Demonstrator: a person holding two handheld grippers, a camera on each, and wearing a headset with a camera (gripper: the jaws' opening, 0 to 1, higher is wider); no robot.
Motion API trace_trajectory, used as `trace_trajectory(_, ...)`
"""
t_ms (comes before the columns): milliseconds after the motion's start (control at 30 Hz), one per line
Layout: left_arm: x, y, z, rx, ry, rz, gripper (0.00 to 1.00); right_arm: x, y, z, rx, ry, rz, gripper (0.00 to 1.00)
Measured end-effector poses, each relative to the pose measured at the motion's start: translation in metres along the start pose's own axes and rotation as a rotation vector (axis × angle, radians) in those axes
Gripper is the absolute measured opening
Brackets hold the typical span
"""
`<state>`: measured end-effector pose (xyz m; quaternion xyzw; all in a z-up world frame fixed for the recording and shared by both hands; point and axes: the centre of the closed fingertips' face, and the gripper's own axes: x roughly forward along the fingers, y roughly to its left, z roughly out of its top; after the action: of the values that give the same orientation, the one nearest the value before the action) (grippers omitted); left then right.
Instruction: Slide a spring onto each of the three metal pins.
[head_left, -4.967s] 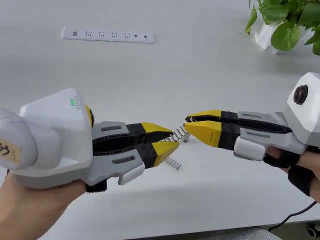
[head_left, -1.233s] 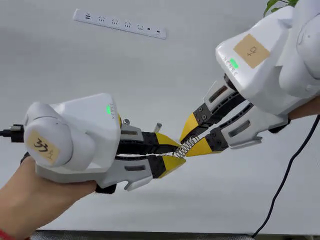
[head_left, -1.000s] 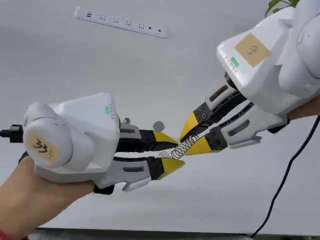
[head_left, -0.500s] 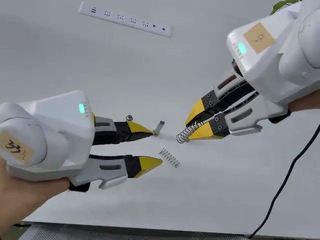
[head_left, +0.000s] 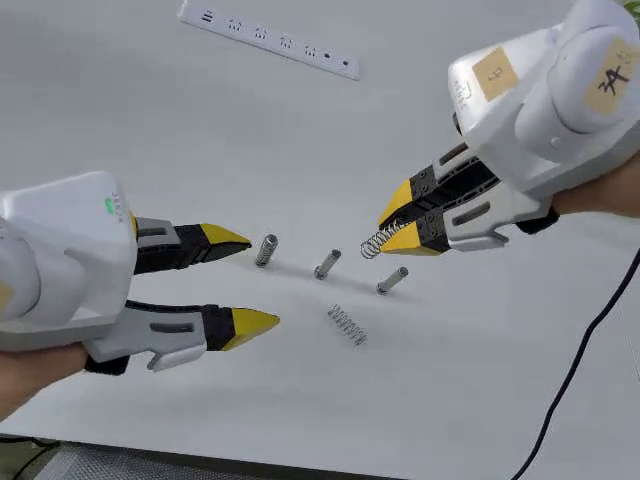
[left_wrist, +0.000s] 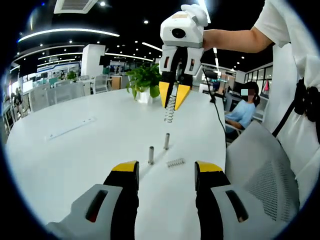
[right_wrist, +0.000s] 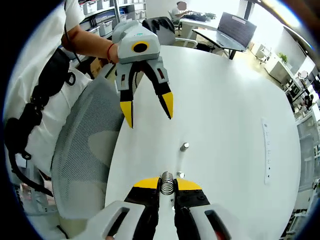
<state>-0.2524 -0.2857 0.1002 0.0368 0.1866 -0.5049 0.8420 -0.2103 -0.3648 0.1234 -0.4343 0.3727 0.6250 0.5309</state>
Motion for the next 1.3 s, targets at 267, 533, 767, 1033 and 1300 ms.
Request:
trace_trajectory(267, 0.000, 0.008, -0.012, -0.014, 0.027, 0.007, 0.53, 0.022, -0.019, -0.008, 0.035, 0.031, -0.012, 0.07)
trace_trajectory(533, 0.000, 0.010, -0.019, -0.039, 0.026, 0.015, 0.62, 0.045, -0.028, -0.017, 0.068, 0.048, -0.012, 0.06)
trace_trajectory(767, 0.002, 0.009, -0.022, -0.042, 0.024, 0.010, 0.68, 0.057, -0.027, -0.020, 0.077, 0.070, -0.007, 0.06)
trace_trajectory(1033, 0.005, 0.007, -0.024, -0.050, 0.020, 0.003, 0.70, 0.065, -0.024, -0.024, 0.085, 0.086, 0.008, 0.06)
trace_trajectory(1300, 0.005, 0.005, -0.027, -0.056, 0.023, -0.005, 0.70, 0.069, -0.024, -0.024, 0.091, 0.087, 0.016, 0.06)
